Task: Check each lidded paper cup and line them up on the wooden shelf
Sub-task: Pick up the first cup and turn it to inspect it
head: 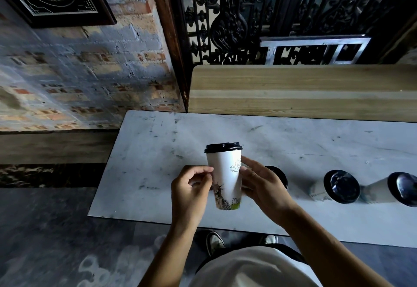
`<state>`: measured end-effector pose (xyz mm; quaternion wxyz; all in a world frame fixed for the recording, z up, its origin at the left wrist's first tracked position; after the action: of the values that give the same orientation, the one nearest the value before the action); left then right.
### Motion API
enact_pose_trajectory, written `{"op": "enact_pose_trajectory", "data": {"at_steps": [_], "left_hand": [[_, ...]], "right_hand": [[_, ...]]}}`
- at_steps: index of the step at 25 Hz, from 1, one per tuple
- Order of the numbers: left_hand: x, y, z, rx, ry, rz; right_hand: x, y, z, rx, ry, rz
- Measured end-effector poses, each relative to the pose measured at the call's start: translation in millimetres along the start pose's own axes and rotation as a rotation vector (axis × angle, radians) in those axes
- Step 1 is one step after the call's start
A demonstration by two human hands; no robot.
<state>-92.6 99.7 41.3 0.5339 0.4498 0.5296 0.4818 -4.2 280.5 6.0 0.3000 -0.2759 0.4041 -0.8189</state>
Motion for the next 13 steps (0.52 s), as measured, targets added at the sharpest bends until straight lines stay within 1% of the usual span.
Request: {"op": "enact_pose_trajectory", "data": {"at_steps": [3,7,13], "left_hand": [[1.6,-5.2,1.9,-0.055,0.008,0.025],[3.4,-10.2,4.1,-0.129,0.012,0.071],[5.9,-9.5,7.8,-0.124,-0.038,0.059]], "right_hand": [[4.6,-6.4,6.0,-0.026,-0.049,0.024],[3.3,-5.8,3.3,-0.032,-0.04,0.015],[-2.2,0.3,1.4,0.016,0.007,-0.08]]}}
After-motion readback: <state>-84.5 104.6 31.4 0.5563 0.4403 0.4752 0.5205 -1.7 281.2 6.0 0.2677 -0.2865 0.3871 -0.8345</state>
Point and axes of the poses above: each hand's wrist, its own z-axis away from the middle knuckle, its own x-axis out of the palm, y = z × x, the point moved 8 cm from there along -z, towards the middle knuckle, and after that the axes turned 15 degrees about y, right-handed, at the moved point
